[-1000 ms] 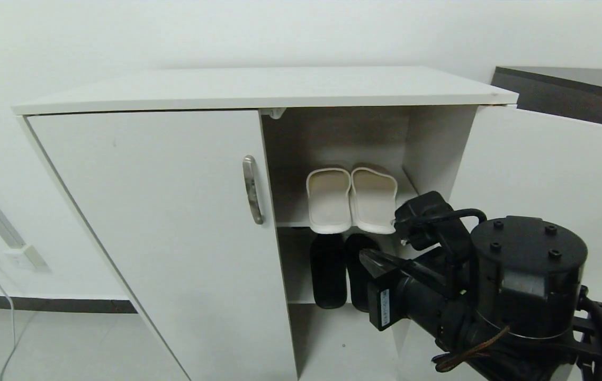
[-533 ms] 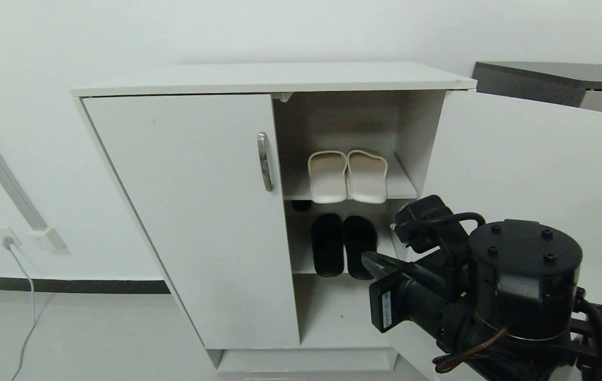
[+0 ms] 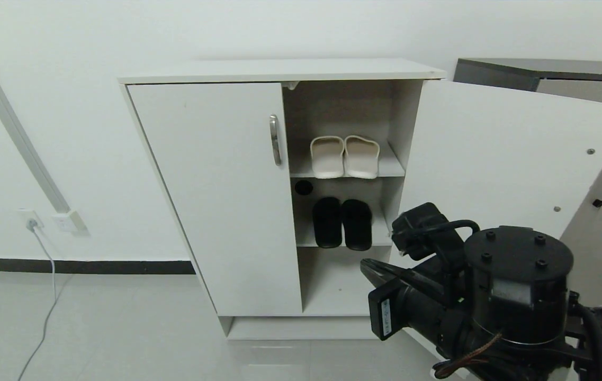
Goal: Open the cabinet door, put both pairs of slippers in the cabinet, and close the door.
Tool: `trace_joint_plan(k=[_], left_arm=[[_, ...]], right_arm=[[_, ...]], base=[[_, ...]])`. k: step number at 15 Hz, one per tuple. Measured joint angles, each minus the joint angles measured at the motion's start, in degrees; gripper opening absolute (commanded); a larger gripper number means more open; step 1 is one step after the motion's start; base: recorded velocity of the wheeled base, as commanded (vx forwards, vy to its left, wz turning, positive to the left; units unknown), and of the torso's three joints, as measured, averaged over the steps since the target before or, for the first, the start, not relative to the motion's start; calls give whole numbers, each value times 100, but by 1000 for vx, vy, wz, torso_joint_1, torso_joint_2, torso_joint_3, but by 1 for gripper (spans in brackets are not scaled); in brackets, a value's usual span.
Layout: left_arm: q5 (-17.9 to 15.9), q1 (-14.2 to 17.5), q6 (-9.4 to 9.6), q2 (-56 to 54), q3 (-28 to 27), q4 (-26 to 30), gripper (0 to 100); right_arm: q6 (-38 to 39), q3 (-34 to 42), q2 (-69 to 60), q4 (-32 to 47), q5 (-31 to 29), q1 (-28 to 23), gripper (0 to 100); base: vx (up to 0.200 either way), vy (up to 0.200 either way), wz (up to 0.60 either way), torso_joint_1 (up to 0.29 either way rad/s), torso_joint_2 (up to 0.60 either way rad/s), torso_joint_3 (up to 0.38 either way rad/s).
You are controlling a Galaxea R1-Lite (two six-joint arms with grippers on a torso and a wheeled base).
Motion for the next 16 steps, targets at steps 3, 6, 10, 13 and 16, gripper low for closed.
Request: trace_joint_plan(k=[3, 6, 10, 13, 16], left_arm=[[0, 0, -11, 0, 0, 2, 0], [0, 2, -27, 0, 0, 2, 0], [0, 0, -27, 0, 0, 2, 0], [2, 0, -27, 0, 0, 0, 0], [0, 2, -24, 0, 0, 0, 0]], right_arm=[[-2, 38, 6, 0, 16, -71, 0], [-2, 40, 12, -2, 22, -66, 0], [-5, 49, 20, -2, 22, -71, 0], [-5, 82, 20, -2, 24, -74, 0], [-2, 90, 56, -2, 24, -71, 0]], base=[[0, 0, 0, 0, 0, 0], [0, 0, 0, 0, 0, 0], [0, 0, 0, 0, 0, 0], [0, 0, 0, 0, 0, 0], [0, 0, 0, 0, 0, 0]])
